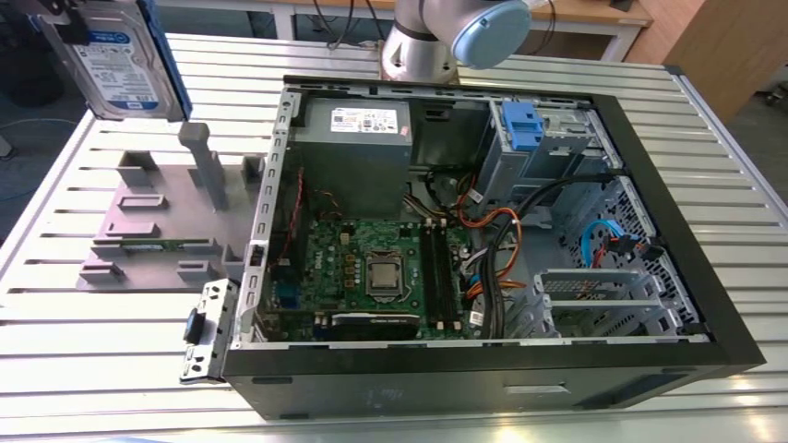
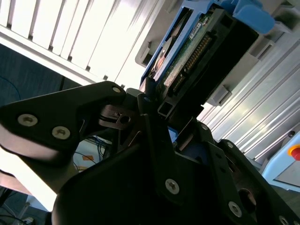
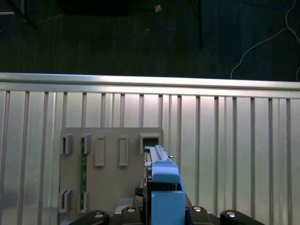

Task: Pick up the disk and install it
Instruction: 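Pick up the disk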

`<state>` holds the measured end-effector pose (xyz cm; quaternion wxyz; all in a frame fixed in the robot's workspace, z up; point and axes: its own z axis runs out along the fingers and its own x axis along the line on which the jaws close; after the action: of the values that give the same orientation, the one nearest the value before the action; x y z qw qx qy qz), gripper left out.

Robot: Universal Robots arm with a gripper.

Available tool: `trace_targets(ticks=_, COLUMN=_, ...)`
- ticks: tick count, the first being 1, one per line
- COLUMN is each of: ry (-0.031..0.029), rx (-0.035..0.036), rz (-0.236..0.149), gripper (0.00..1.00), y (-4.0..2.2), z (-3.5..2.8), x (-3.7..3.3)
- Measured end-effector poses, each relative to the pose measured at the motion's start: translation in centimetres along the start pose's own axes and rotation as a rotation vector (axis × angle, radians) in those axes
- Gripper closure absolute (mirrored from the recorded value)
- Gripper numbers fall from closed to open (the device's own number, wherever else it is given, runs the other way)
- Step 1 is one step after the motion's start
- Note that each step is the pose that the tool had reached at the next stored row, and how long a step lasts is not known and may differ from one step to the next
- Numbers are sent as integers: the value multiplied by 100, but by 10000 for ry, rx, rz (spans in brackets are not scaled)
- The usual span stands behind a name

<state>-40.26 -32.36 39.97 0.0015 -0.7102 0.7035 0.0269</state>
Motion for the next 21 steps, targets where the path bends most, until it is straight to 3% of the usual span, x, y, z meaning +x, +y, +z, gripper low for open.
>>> trace_targets(ticks=21, ry=0, rx=0, rz=0, gripper=63, y=2, z=-72, x=-3)
